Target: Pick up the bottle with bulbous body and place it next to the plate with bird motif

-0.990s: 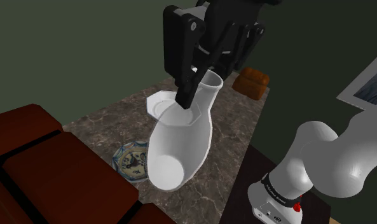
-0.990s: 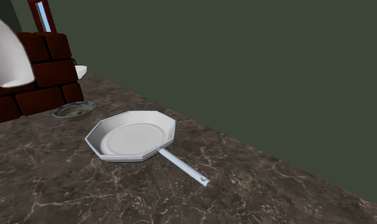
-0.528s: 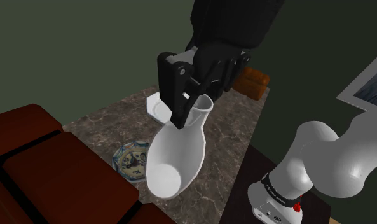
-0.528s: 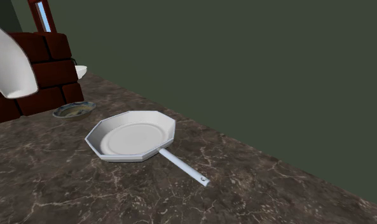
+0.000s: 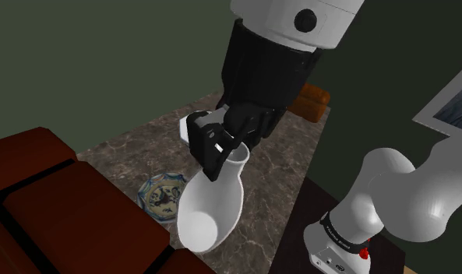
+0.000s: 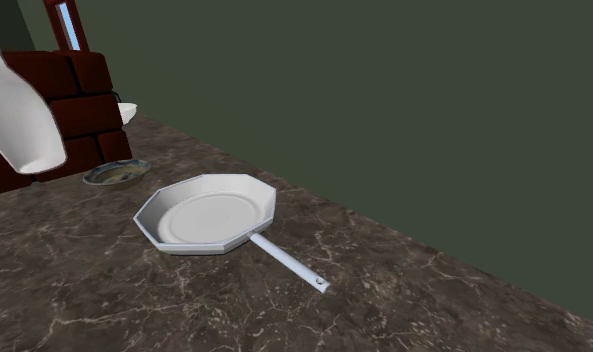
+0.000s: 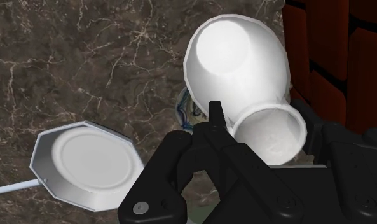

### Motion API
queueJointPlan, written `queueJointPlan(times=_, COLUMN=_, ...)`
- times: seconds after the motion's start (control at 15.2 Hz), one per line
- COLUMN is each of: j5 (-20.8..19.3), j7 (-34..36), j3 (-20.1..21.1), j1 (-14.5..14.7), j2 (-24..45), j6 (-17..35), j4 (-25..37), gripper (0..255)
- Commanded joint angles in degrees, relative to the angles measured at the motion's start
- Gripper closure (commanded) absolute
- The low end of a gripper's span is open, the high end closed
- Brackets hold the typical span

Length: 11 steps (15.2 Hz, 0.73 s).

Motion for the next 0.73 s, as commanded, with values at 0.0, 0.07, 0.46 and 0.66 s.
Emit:
queueJointPlan(times=0.0, j5=0.1, j7=0.0, j3=0.2, j1=0.1, j2=-0.1, j6=1.6, j4=-1.6, gripper=255)
queueJointPlan(times=0.07, j5=0.2, j7=0.0, j3=0.3, j1=0.1, j2=-0.1, j6=2.3, j4=-2.4, gripper=255)
queueJointPlan(times=0.46, j5=0.5, j7=0.0, j3=0.8, j1=0.4, j2=-0.3, j6=6.9, j4=-7.1, gripper=255)
queueJointPlan(times=0.66, j5=0.7, j7=0.1, j3=1.1, j1=0.5, j2=-0.2, j6=9.2, j4=-9.3, gripper=255)
